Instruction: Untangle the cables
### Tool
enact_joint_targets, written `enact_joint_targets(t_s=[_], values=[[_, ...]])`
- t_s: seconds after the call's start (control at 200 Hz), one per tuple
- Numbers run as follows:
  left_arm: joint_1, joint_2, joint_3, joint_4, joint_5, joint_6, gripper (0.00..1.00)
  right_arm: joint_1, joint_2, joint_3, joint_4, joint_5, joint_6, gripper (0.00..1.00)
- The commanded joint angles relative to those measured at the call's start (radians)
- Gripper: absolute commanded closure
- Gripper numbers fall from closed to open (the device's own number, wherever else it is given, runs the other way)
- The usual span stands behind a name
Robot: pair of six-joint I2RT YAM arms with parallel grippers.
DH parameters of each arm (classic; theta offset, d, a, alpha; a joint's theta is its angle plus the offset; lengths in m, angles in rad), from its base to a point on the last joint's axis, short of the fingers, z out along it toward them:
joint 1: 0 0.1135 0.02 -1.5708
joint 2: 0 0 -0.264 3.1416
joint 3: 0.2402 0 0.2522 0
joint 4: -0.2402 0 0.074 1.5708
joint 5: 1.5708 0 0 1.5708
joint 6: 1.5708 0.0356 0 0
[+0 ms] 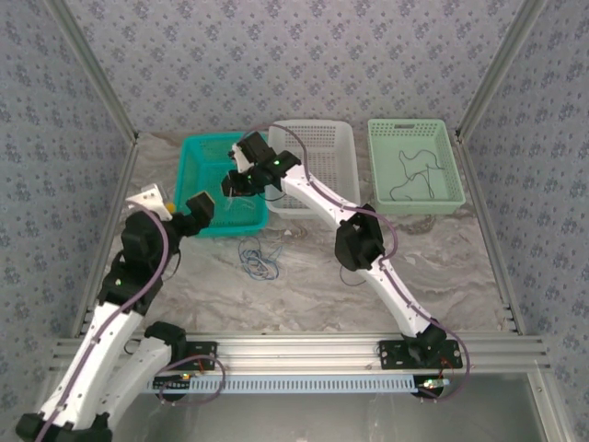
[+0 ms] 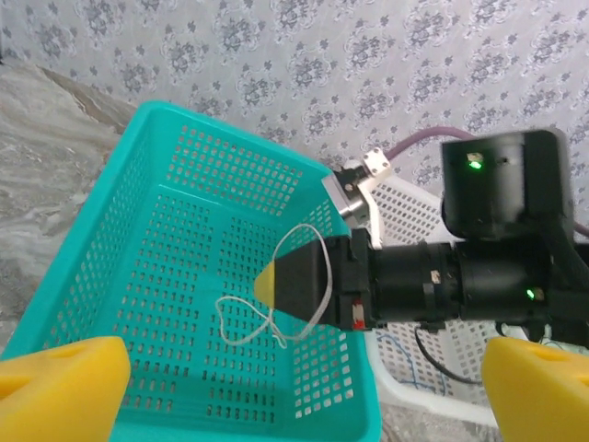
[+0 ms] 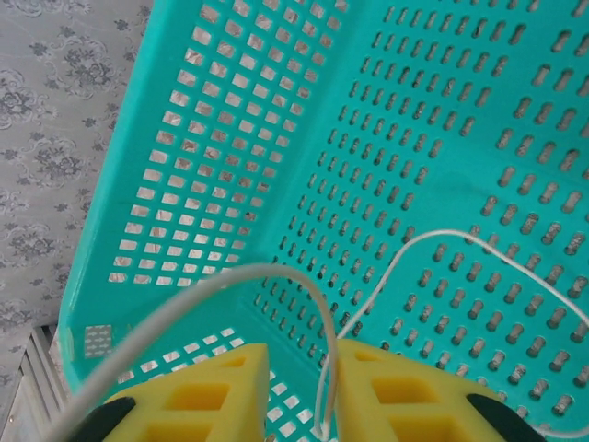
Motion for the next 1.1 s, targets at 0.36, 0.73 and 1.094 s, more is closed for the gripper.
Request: enact_joint_targets(t_s=[0.36,0.73,1.094], values=[[0.068,0.290,0.055,0.105,0.539,0.123,0.44,0.003,-0.087,-0.005,0.048,-0.070,0.010,0.55],[0.026,0.285,0.027,0.005,0.372,0.279,0.44,-0.001,-0.109,-0.010,0.050,-0.093,0.033,0.56],[-0.021,0.291,0.018,0.024,0.142,0.331,0.41,-0.002,-0.116,-0.010,0.045,-0.112,0.038,0.55]])
